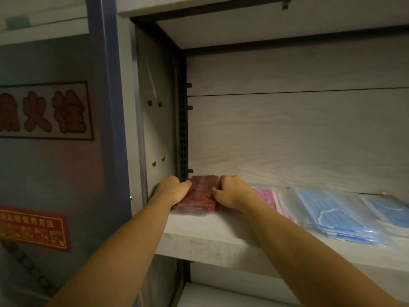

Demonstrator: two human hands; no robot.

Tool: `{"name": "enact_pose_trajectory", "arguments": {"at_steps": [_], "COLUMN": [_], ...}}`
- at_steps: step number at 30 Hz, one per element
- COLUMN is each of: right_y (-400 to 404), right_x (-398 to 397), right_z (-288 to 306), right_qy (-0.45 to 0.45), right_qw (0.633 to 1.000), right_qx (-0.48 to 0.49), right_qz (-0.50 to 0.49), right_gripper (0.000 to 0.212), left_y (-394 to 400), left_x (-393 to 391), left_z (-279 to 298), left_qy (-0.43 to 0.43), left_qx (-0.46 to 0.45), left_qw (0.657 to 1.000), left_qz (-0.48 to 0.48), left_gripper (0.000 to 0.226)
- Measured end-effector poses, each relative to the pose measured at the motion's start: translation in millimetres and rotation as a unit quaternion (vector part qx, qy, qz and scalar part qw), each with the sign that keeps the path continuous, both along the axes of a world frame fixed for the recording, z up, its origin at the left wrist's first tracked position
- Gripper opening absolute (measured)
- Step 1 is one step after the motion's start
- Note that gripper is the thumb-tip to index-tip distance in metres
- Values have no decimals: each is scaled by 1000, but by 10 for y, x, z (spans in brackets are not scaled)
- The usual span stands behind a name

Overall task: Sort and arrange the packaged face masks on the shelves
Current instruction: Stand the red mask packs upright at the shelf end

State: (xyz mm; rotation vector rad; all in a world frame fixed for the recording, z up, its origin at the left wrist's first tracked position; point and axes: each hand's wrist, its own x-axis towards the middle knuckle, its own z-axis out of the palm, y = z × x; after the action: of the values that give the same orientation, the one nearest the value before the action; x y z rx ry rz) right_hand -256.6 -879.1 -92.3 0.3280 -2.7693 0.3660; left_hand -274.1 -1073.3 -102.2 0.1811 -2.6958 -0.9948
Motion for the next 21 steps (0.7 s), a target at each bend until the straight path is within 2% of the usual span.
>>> {"name": "enact_pose_trajectory", "arguments": {"at_steps": [6,10,16,21], "right_y": [-2,20,-5,-15], "right_x": [43,73,78,40], "right_z": [-7,22,29,20], "right_qy": [-14,-32,-29,-32], "right_qw": [999,999,999,999], "right_qx": [-28,-25,-13,-29], "right_qz": [24,29,29,31], "right_gripper": [52,44,42,42], "left_y": [16,41,68,88], "left_x": [34,69,133,150], "left_z": [21,42,87,121], "left_qy": [11,29,21,16], "left_qx": [-2,27,120,204], "left_qw": [996,992,983,966], "left_qz": [-90,-116,-140,-156], "left_gripper": [35,23,26,39]}}
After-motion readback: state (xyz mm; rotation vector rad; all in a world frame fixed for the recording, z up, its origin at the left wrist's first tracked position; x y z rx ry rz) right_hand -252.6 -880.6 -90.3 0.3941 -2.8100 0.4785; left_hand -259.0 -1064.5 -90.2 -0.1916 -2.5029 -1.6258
